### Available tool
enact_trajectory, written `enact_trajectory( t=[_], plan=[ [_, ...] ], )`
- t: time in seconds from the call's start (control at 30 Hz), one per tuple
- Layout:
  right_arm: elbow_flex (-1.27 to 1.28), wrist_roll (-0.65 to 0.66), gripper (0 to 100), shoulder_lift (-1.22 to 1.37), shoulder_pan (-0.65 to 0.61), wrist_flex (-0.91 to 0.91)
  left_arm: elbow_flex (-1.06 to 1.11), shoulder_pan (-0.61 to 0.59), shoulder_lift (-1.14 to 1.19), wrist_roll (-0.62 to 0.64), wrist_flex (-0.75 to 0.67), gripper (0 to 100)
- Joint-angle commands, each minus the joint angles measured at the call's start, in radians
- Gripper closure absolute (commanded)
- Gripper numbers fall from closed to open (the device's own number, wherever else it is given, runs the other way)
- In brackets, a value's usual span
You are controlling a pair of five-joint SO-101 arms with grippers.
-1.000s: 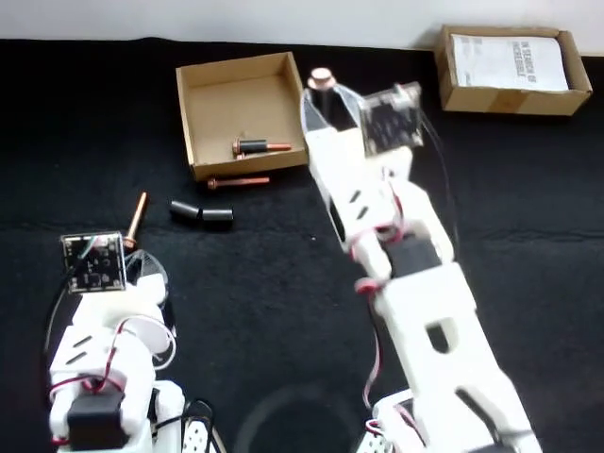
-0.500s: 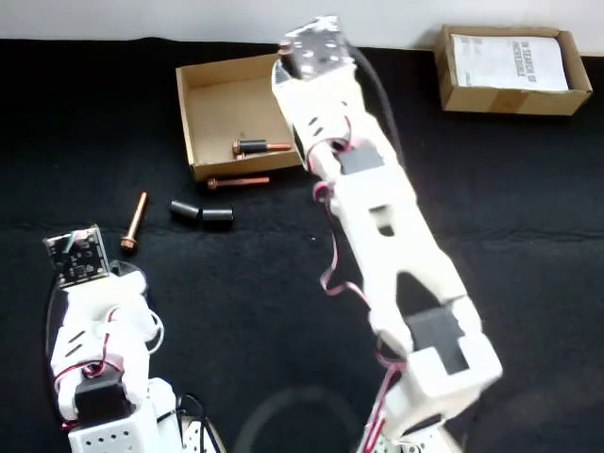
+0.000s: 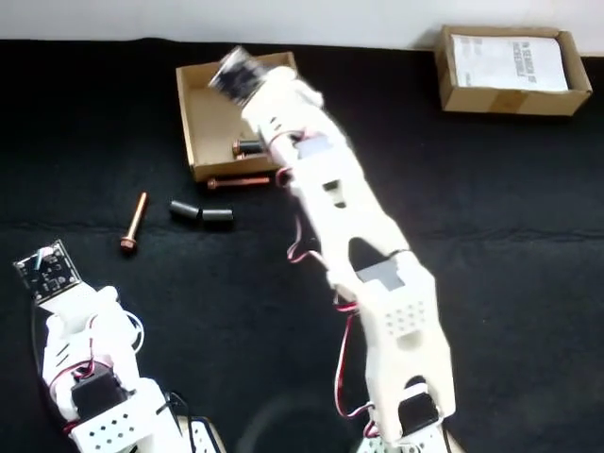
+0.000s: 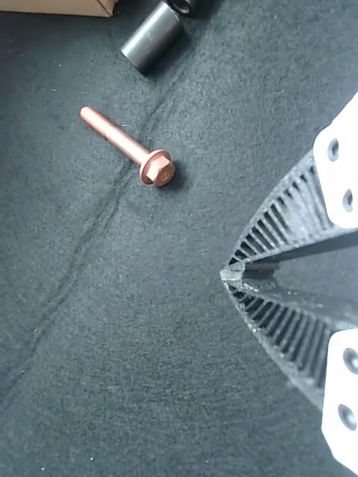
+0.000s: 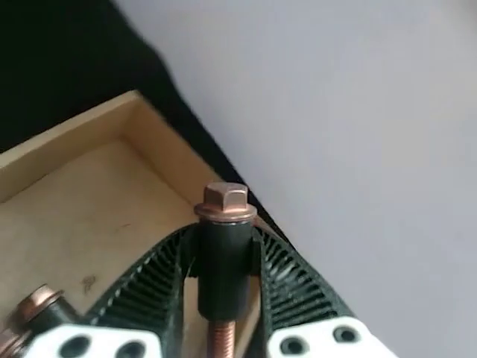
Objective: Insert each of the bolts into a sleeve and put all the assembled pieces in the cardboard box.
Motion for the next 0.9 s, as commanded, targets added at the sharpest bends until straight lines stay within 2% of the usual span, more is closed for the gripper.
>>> enact_trajectory(
  t=[0.0,0.1,0.33,0.53,0.8,0.87],
  plan=[
    [-0.071,0.143,99.1,0.016,-0.045,-0.007,0.016,-0.007,-0.010,-0.006,-0.018,99],
    [-0.068,0.193,99.1,0.051,-0.061,-0.004,0.016,-0.007,-0.010,-0.006,-0.018,99],
    [-0.068,0.196,95.9,0.084,-0.061,0.021,0.016,-0.008,-0.010,-0.006,0.025,99],
    [-0.084,0.198,80.4,0.070,-0.045,0.205,0.016,-0.008,-0.010,-0.006,0.025,99],
    [-0.081,0.190,80.4,-0.104,-0.045,0.504,0.016,-0.010,-0.007,-0.006,0.025,99],
    [-0.081,0.137,80.4,-0.156,-0.059,0.602,0.016,-0.010,-0.005,-0.006,0.025,99]
  ],
)
